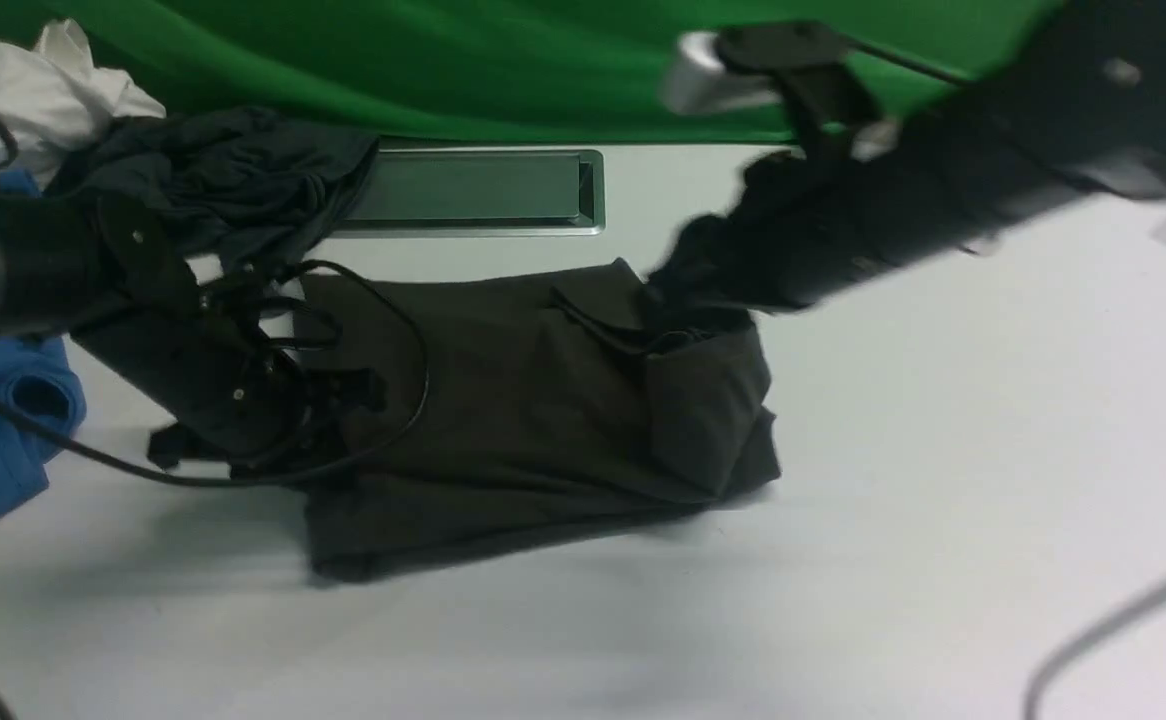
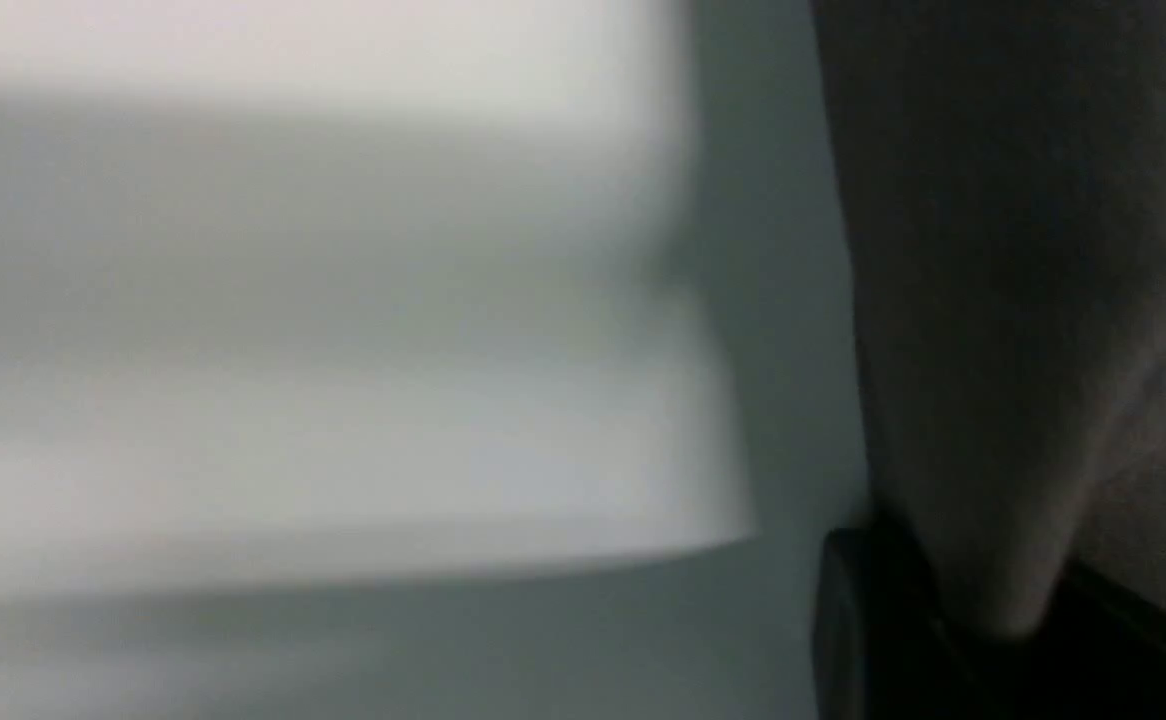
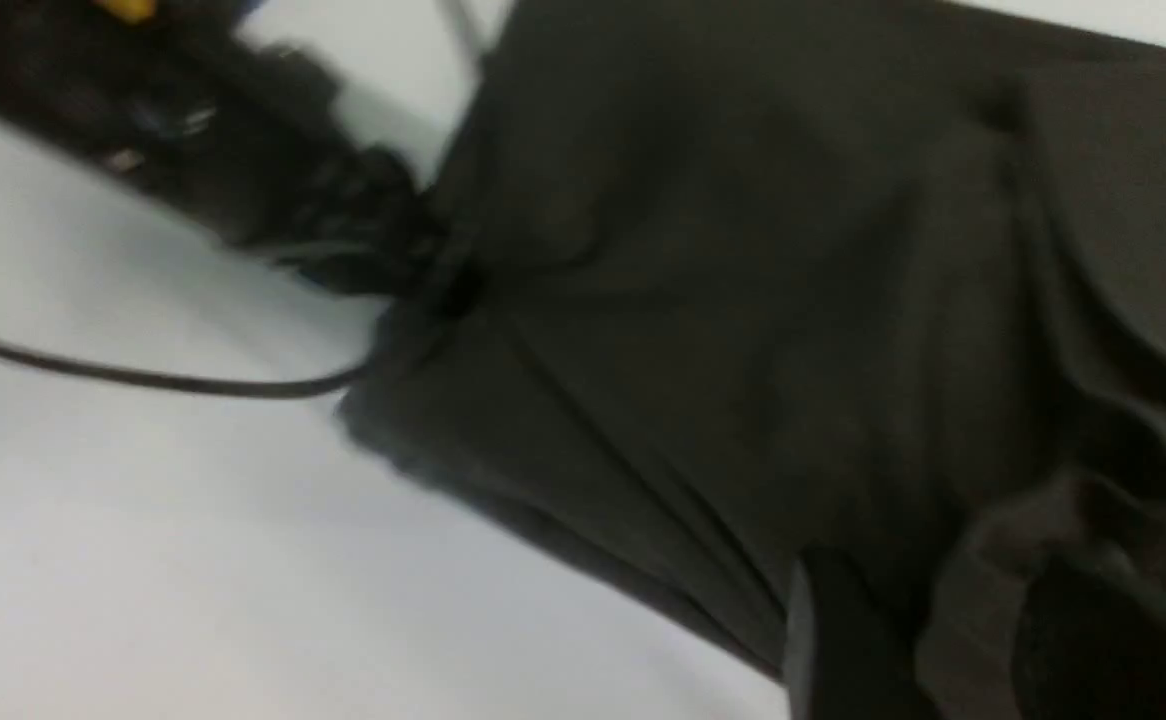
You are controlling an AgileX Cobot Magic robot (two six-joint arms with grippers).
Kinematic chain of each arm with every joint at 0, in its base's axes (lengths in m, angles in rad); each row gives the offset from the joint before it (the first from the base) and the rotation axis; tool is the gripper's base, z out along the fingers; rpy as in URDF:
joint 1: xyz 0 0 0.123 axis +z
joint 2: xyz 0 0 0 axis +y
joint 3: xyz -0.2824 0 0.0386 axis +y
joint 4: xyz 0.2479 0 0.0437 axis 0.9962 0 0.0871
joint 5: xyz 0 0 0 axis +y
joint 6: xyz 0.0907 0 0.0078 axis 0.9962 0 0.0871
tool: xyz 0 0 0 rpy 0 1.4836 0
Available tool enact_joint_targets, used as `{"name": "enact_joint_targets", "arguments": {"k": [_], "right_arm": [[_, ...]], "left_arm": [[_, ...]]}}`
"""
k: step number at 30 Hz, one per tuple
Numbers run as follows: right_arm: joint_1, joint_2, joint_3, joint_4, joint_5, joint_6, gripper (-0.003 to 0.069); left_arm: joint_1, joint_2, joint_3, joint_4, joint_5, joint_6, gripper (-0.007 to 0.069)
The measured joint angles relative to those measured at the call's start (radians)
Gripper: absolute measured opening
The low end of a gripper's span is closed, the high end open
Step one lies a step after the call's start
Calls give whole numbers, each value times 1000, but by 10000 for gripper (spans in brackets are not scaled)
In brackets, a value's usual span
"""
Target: Fold a long-sleeved shirt on a white desktop.
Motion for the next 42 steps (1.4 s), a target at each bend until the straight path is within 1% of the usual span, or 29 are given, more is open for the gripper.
{"name": "enact_joint_targets", "arguments": {"k": [3,5,6,7,9,10,11,14,16,17,18,19,20,21,23,26,28,30,32,34,35,39,40,41,42], "right_arm": [[4,135,-153,-3,66,-5,240],[4,193,-208,-10,82,-9,240],[4,238,-234,-13,90,-10,240],[4,256,-249,-16,95,-11,240],[4,307,-271,-20,101,-11,240],[4,312,-275,-21,101,-11,240],[4,340,-284,-23,100,-11,240],[4,383,-291,-50,108,-11,240],[4,402,-291,-125,151,-11,240],[4,403,-291,-135,151,-9,240],[4,410,-291,-244,231,17,240],[4,410,-291,-255,240,20,240],[4,410,-291,-318,286,47,240],[3,408,-291,-347,307,67,240],[1,396,-291,-441,384,171,240],[-1,368,-290,-515,454,283,240],[-2,343,-291,-535,466,328,240],[-2,332,-299,-539,459,343,240],[-2,322,-315,-539,423,360,240],[2,315,-342,-522,332,354,240],[7,314,-350,-504,259,343,240],[42,323,-351,-428,9,253,242],[52,333,-351,-421,-41,233,244],[54,335,-351,-418,-50,229,246],[62,350,-351,-411,-105,211,258]], "left_arm": [[9,14,-47,95,-22,-7,252],[11,16,-57,116,-14,-7,335],[11,17,-60,120,-6,-7,405],[11,17,-60,125,-1,-7,436],[12,17,-60,134,13,-3,538],[12,17,-60,136,17,-1,548],[13,15,-61,136,37,2,609],[15,-3,-61,139,93,3,673],[16,-36,-61,140,135,3,687],[16,-40,-62,141,141,3,689],[15,-91,-69,149,164,3,692],[16,-103,-70,152,165,3,692],[16,-135,-72,159,165,3,692],[16,-155,-72,162,165,3,692],[16,-240,-72,162,169,3,692],[17,-322,-73,164,171,4,692],[17,-365,-74,164,171,15,692],[17,-388,-71,158,169,22,692],[17,-408,-63,146,164,24,692],[17,-421,-47,132,160,30,692],[17,-421,-41,125,159,31,692],[17,-420,-33,115,155,34,692],[17,-420,-32,112,153,35,692],[17,-420,-32,112,152,35,692],[17,-420,-31,112,149,37,692]]}}
